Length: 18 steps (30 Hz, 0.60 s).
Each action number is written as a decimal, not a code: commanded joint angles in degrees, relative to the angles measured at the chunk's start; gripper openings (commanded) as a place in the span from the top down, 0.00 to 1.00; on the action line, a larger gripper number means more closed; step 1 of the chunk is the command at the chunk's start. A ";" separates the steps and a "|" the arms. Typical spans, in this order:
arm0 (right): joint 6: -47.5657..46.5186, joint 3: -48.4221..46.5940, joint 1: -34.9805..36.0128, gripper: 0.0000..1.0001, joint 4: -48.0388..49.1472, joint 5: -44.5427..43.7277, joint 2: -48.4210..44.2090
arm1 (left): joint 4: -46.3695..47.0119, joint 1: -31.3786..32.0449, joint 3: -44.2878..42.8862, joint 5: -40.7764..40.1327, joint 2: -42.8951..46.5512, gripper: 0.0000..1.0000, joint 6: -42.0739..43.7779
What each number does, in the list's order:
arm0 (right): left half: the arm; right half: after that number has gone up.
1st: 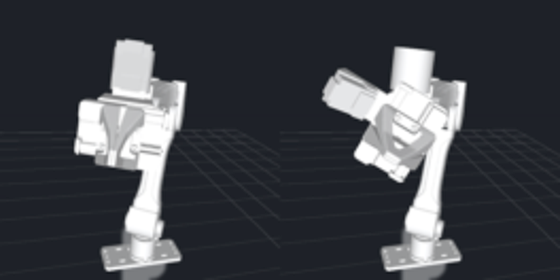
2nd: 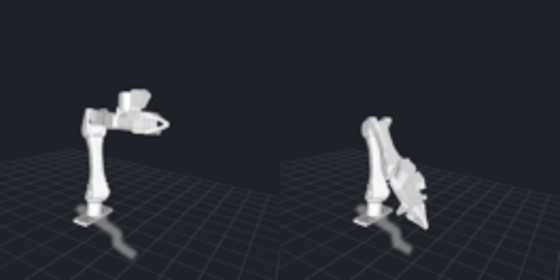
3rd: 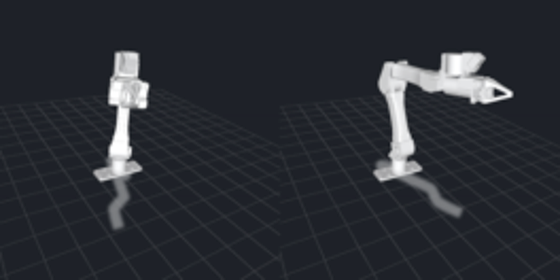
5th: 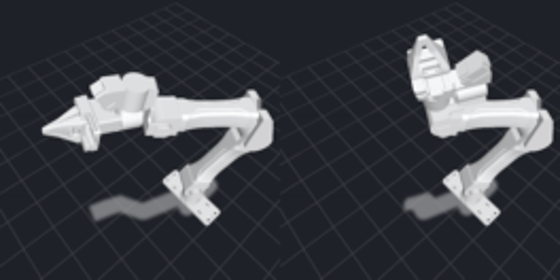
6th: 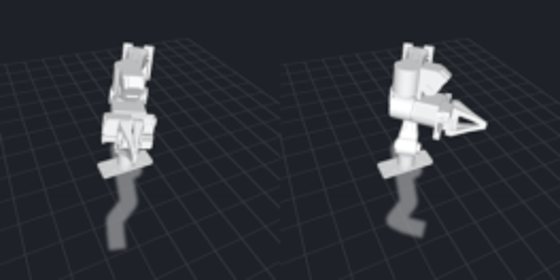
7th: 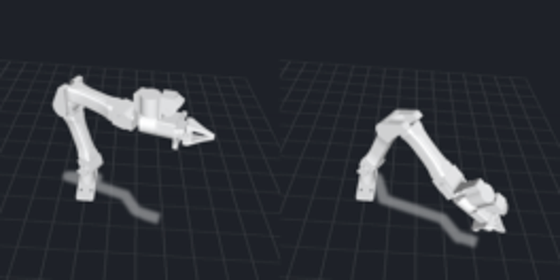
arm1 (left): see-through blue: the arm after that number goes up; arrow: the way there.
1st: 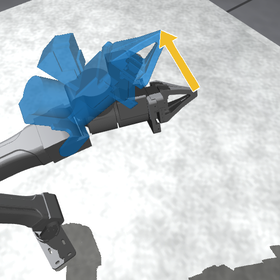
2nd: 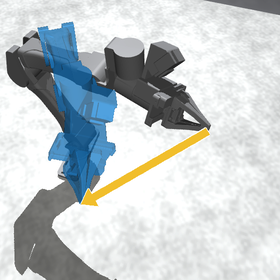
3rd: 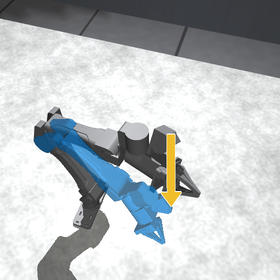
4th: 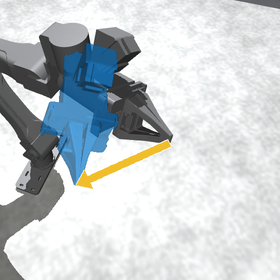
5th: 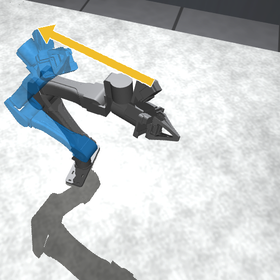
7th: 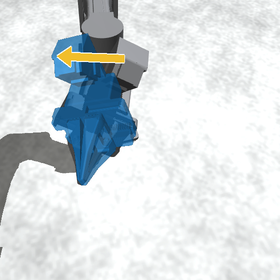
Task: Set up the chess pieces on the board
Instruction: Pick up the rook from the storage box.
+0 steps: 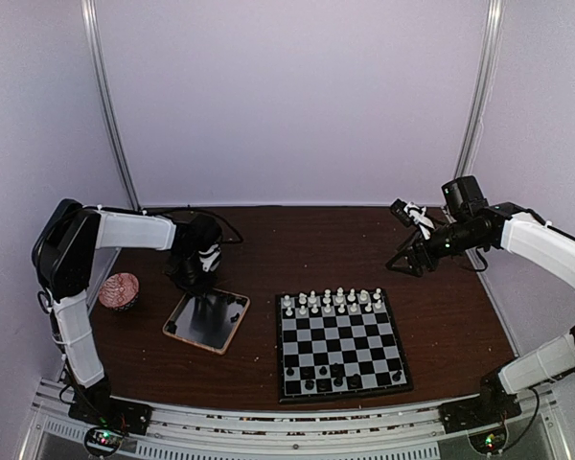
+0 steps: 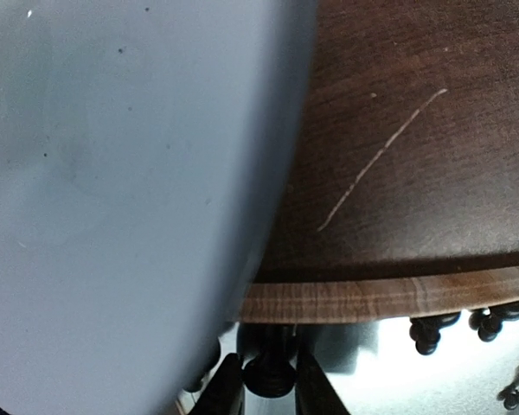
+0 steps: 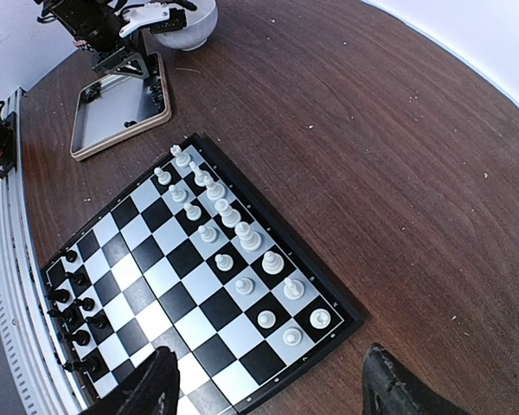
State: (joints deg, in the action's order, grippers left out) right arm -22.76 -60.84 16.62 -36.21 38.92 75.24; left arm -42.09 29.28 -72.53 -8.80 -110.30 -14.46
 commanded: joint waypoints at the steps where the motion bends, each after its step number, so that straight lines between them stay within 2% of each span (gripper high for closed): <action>1: -0.70 -0.20 -0.20 0.28 0.06 1.07 0.35 | -0.28 -0.62 -1.68 0.12 -1.02 0.79 0.04; 12: -0.70 -0.38 -0.19 0.28 -0.12 1.51 0.26 | -0.89 -0.56 -1.90 0.76 -0.36 0.89 0.63; 15: -0.70 -0.36 -0.19 0.29 -0.09 1.59 0.34 | -1.13 -0.62 -1.98 1.10 -0.07 0.82 0.57; 18: -0.70 -0.57 -0.20 0.29 -0.17 1.77 0.67 | -1.24 -0.66 -2.85 1.81 -1.48 0.80 0.64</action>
State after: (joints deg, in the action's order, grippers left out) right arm -22.76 -60.84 16.62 -36.23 39.46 75.26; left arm -42.30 29.19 -73.63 -8.56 -111.04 -14.26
